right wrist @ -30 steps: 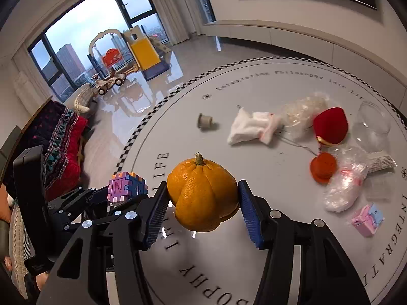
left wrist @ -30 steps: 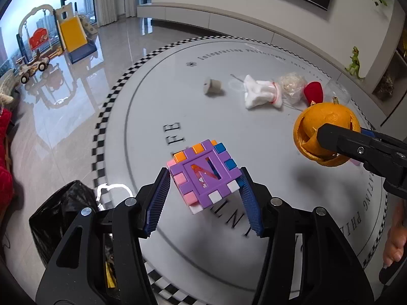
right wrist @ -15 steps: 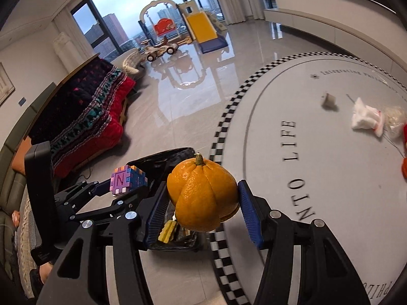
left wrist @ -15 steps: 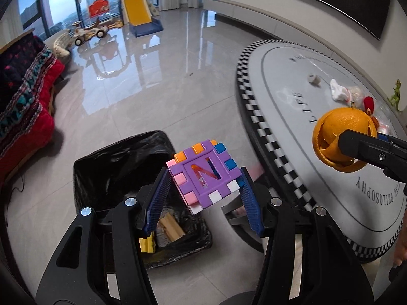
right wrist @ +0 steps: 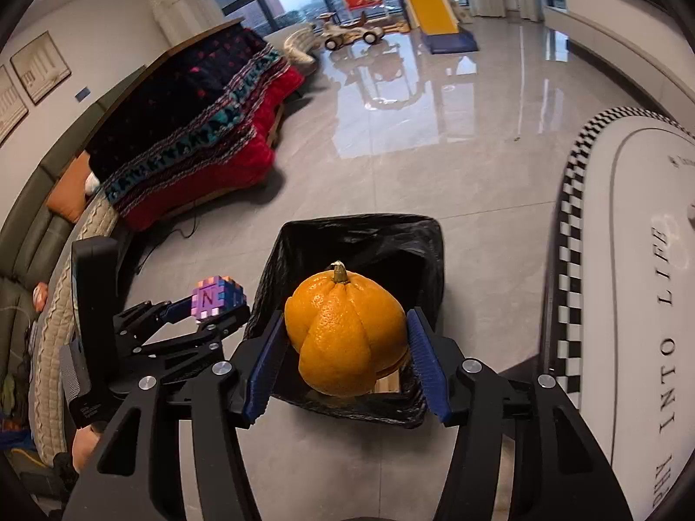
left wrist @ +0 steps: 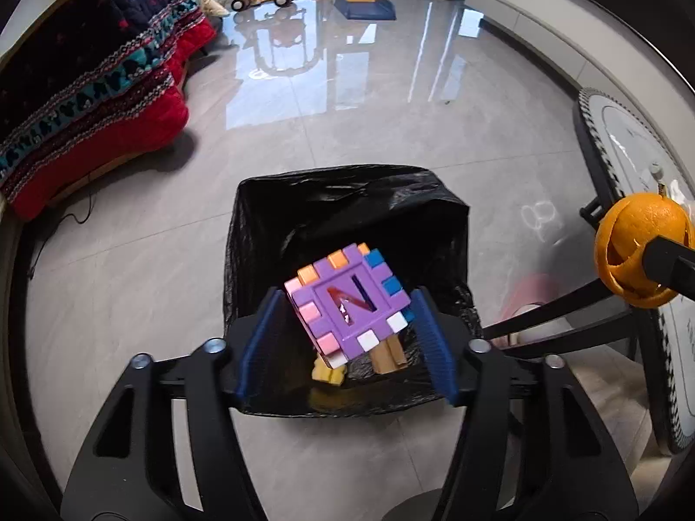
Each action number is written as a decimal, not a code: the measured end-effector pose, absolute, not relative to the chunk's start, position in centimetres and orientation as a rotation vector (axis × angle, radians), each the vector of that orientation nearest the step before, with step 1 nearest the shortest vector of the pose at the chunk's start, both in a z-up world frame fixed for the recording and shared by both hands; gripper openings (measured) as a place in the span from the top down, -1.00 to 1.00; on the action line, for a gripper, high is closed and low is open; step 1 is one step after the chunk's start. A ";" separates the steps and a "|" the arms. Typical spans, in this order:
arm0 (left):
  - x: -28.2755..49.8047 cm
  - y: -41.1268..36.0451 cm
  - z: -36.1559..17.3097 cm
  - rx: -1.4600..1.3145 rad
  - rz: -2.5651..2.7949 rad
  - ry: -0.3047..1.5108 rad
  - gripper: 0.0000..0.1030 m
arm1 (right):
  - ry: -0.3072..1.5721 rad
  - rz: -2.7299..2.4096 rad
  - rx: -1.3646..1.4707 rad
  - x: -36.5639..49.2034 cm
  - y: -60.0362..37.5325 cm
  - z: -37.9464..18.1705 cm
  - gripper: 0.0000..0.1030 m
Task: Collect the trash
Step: 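Carry the cube and orange over the bin and release both, then move both tools back toward the table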
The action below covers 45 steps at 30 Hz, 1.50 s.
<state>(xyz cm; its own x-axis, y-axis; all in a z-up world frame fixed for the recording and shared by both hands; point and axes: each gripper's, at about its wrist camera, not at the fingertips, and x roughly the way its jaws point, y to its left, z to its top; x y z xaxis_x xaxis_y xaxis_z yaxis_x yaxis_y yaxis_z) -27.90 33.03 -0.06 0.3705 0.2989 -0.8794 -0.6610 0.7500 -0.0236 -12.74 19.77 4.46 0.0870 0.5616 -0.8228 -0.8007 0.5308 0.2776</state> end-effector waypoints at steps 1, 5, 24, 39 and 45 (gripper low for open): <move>-28.3 33.3 -0.2 -0.406 0.668 1.014 -0.88 | 1.071 1.025 -0.275 -13.1 20.4 4.3 -0.23; -29.3 33.7 -0.4 -0.398 0.712 1.007 -0.88 | 1.039 1.041 -0.271 -13.6 21.0 4.8 -0.28; -24.2 28.7 1.6 -0.305 0.548 0.984 -0.88 | 0.975 0.944 -0.166 -10.7 13.0 6.9 -0.36; -12.4 19.4 4.4 -0.163 0.291 0.971 -0.88 | 0.952 0.682 -0.037 -1.7 0.4 7.5 -0.36; -7.2 15.6 4.6 -0.133 0.203 0.969 -0.88 | 0.968 0.572 -0.006 2.5 -4.0 6.7 -0.36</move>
